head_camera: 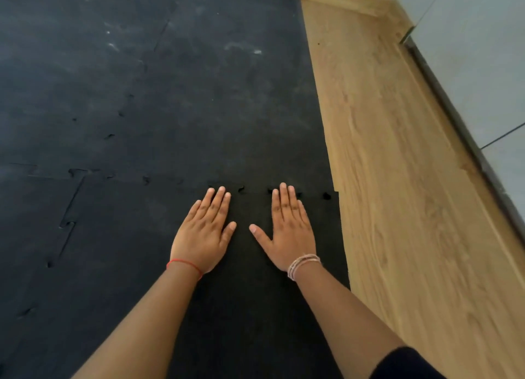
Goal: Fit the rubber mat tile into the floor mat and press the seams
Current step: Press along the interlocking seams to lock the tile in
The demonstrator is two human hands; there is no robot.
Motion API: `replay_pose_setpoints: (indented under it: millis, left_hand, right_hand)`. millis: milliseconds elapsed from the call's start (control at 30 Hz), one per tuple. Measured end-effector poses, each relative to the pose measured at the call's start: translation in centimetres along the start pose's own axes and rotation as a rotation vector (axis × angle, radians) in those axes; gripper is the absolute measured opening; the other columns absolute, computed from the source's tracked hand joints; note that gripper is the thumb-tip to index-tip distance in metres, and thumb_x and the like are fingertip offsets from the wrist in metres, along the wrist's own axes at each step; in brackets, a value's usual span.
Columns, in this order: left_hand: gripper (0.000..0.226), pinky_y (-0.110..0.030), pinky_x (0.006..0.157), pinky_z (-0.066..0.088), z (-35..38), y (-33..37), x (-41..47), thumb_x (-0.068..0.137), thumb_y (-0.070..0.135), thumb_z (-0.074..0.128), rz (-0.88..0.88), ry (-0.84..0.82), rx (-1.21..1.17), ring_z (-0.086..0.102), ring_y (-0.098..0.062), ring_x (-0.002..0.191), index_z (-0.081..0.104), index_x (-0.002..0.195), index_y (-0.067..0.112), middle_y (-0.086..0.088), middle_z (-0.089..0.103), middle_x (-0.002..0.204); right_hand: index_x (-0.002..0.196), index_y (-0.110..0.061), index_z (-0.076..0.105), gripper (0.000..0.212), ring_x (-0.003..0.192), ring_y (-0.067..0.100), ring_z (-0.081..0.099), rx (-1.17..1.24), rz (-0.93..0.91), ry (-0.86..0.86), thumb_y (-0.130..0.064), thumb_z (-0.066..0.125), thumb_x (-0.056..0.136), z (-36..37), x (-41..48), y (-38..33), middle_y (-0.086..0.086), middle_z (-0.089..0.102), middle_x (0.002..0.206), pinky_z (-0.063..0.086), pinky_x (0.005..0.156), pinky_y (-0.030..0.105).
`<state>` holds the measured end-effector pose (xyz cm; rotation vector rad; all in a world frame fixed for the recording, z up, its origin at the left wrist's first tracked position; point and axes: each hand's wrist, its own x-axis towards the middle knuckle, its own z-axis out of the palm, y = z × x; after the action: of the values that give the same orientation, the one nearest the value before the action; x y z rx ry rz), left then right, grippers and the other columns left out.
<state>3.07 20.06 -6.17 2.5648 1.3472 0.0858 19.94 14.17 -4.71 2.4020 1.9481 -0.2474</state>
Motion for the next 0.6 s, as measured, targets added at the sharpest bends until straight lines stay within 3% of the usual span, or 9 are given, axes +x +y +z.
replay_pose_setpoints:
  millis: [133, 300, 400, 500, 600]
  left_hand:
    - [0.082, -0.023, 0.107, -0.019, 0.0, 0.0, 0.0, 0.070, 0.058, -0.033, -0.005, -0.015, 0.019, -0.020, -0.013, 0.138, -0.015, 0.140, 0.020, 0.006, -0.018, 0.149]
    - [0.070, -0.022, 0.108, -0.015, -0.3, 0.2, 0.2, 0.076, 0.054, -0.013, -0.028, -0.026, 0.014, -0.020, -0.008, 0.135, -0.016, 0.137, 0.020, 0.008, -0.016, 0.148]
    - [0.067, -0.027, 0.111, -0.010, -1.2, 0.8, 0.7, 0.086, 0.052, -0.002, -0.072, -0.124, 0.039, -0.018, -0.009, 0.138, -0.015, 0.142, 0.017, 0.002, -0.016, 0.153]
    - [0.065, -0.030, 0.114, -0.005, -2.1, 2.0, 1.5, 0.096, 0.044, 0.015, -0.086, -0.195, 0.079, -0.011, -0.017, 0.142, -0.008, 0.144, 0.009, -0.007, -0.011, 0.156]
    - [0.067, -0.030, 0.114, -0.007, -1.3, 2.7, 1.5, 0.095, 0.047, 0.015, -0.039, -0.143, 0.061, -0.015, -0.017, 0.141, -0.010, 0.144, 0.008, -0.008, -0.016, 0.155]
  right_hand:
    - [0.145, -0.012, -0.013, 0.091, 0.144, 0.019, -0.014, -0.002, -0.019, -0.069, -0.073, 0.002, 0.079, -0.3, 0.6, 0.1, 0.007, -0.012, 0.158, -0.009, 0.113, 0.032]
    - [0.148, -0.012, -0.001, 0.085, 0.146, 0.019, 0.000, -0.109, -0.089, -0.237, -0.065, 0.026, 0.088, -2.8, 2.3, 1.5, 0.006, -0.002, 0.159, 0.013, 0.116, 0.036]
    - [0.148, -0.013, -0.005, 0.083, 0.145, 0.019, -0.005, -0.127, -0.131, -0.309, -0.062, 0.026, 0.090, -3.2, 2.6, 1.7, 0.006, -0.008, 0.158, 0.008, 0.117, 0.036]
    - [0.147, -0.010, -0.012, 0.085, 0.144, 0.021, -0.015, -0.030, -0.091, -0.256, -0.062, 0.025, 0.091, -2.2, 1.1, 2.1, 0.008, -0.018, 0.156, -0.001, 0.117, 0.036]
    - [0.144, -0.008, -0.018, 0.097, 0.142, 0.023, -0.020, 0.030, 0.149, -0.082, -0.073, 0.017, 0.082, -0.7, -1.0, 4.8, 0.010, -0.023, 0.155, -0.005, 0.118, 0.038]
